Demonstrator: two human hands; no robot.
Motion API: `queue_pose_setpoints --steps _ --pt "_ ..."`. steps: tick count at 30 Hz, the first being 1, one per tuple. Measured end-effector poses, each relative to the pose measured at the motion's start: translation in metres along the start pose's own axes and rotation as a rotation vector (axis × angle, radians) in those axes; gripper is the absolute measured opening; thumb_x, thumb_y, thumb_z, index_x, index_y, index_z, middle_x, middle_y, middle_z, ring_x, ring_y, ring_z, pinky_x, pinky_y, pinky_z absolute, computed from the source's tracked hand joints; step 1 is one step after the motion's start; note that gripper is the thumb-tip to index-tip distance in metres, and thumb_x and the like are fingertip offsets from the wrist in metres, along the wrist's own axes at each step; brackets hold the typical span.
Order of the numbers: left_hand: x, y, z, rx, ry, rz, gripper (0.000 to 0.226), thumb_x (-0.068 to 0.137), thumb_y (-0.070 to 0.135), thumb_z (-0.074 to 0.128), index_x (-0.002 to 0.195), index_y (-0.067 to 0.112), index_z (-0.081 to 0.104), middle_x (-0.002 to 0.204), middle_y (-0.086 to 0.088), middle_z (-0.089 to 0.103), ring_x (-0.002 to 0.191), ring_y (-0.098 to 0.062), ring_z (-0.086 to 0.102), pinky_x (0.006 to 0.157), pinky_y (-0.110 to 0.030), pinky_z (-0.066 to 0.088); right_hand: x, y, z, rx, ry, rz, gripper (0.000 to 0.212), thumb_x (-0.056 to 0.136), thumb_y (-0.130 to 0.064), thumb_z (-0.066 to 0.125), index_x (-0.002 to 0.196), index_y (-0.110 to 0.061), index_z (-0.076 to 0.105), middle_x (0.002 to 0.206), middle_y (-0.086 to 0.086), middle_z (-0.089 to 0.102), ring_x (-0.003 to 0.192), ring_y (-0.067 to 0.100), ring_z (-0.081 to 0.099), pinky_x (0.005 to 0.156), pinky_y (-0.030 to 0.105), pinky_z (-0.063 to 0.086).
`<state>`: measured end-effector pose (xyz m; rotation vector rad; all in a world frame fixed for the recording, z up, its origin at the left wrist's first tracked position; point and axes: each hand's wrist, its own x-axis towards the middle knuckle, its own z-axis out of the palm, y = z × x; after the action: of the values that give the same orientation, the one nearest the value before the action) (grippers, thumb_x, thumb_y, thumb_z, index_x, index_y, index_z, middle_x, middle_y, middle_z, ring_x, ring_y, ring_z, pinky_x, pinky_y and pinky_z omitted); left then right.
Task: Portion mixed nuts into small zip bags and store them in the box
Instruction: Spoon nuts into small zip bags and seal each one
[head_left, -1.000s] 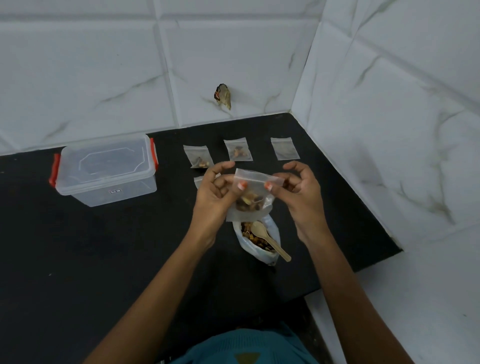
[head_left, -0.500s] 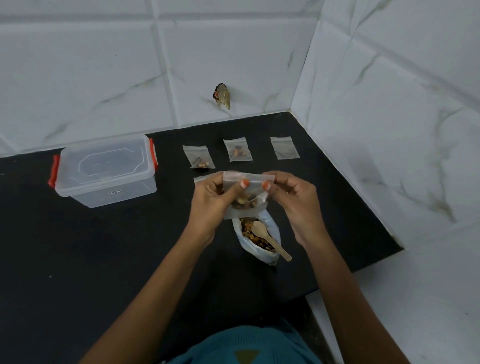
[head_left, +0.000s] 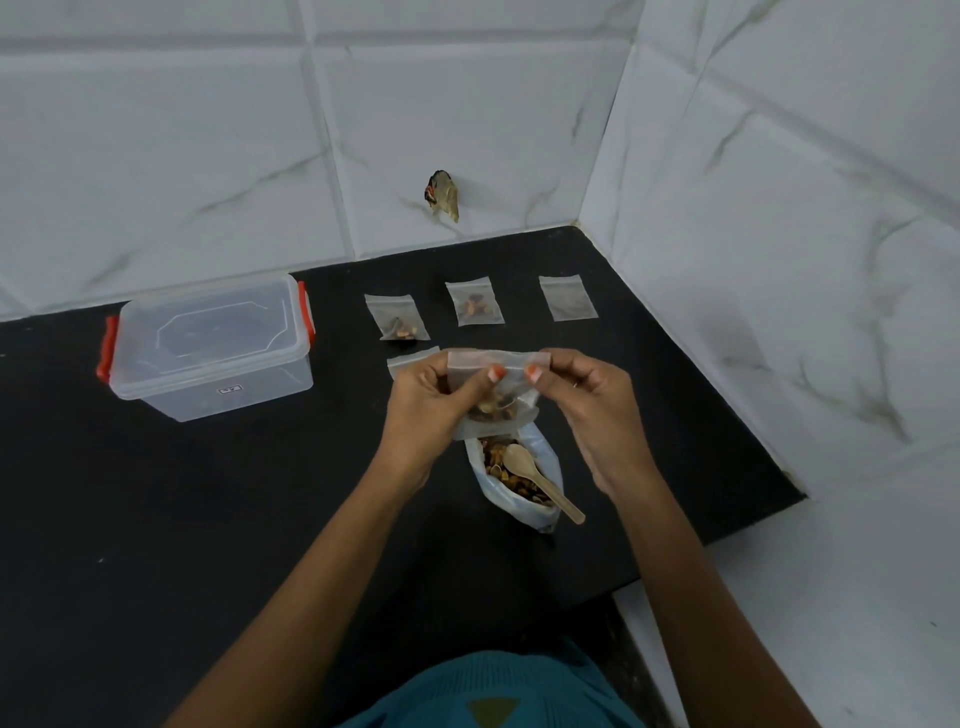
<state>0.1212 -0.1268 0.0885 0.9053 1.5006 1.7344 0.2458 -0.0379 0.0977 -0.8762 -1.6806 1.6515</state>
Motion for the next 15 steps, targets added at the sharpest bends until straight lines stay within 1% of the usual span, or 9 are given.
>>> queue_pose_setpoints --steps 2,4,5,9,12,15 --pt "0.001 -0.001 -0.001 0.016 0.007 0.004 0.013 0.082 0.009 0.062 0.093 0.017 0.065 0.084 0.003 0.072 0.08 -0.009 0.069 0.07 -0.019 0.055 -0.001 -0.001 0.001 0.009 -0.024 0.027 0.017 0.081 -0.008 0.063 0.097 -0.014 0.065 0.101 0.006 0.066 0.096 0.012 0.064 0.08 0.023 0.053" --pt "0.001 -0.001 -0.001 0.049 -0.016 0.022 0.015 0.081 0.011 0.063 0.095 0.016 0.065 0.09 -0.001 0.071 0.084 -0.012 0.069 0.075 -0.023 0.056 -0.002 -0.002 0.005 -0.025 -0.038 -0.004 0.018 0.075 -0.015 0.068 0.093 -0.016 0.065 0.097 0.003 0.066 0.092 0.008 0.064 0.077 0.02 0.053" --pt "0.001 -0.001 0.0 0.058 -0.025 0.031 0.016 0.081 0.011 0.063 0.096 0.015 0.066 0.092 -0.002 0.071 0.086 -0.013 0.068 0.075 -0.023 0.055 -0.003 -0.002 0.007 -0.044 -0.03 -0.026 0.017 0.075 -0.016 0.068 0.091 -0.015 0.066 0.093 0.002 0.066 0.088 0.005 0.064 0.075 0.019 0.053" --pt "0.0 -0.002 0.001 0.051 -0.02 0.026 0.018 0.078 0.015 0.064 0.096 0.012 0.067 0.092 0.0 0.071 0.086 -0.009 0.069 0.074 -0.018 0.053 0.001 -0.001 0.01 -0.13 0.031 -0.113 0.009 0.079 -0.005 0.066 0.087 -0.01 0.065 0.086 -0.003 0.064 0.083 0.0 0.061 0.073 0.014 0.051" --pt "0.0 -0.002 0.001 0.053 -0.024 0.003 0.016 0.08 0.01 0.064 0.095 0.016 0.066 0.089 0.006 0.071 0.084 -0.004 0.068 0.071 -0.014 0.051 0.003 0.0 0.01 -0.105 0.072 -0.114 0.014 0.079 0.001 0.064 0.081 -0.013 0.065 0.085 -0.003 0.063 0.081 0.0 0.061 0.072 0.014 0.05" --pt "0.001 -0.003 -0.001 -0.001 0.026 -0.01 0.016 0.083 0.005 0.061 0.094 0.016 0.066 0.082 0.012 0.072 0.083 -0.002 0.068 0.068 -0.012 0.05 0.005 0.0 0.007 -0.046 0.092 -0.081 0.019 0.078 0.003 0.063 0.079 -0.015 0.065 0.083 -0.004 0.064 0.08 0.0 0.062 0.07 0.015 0.051"
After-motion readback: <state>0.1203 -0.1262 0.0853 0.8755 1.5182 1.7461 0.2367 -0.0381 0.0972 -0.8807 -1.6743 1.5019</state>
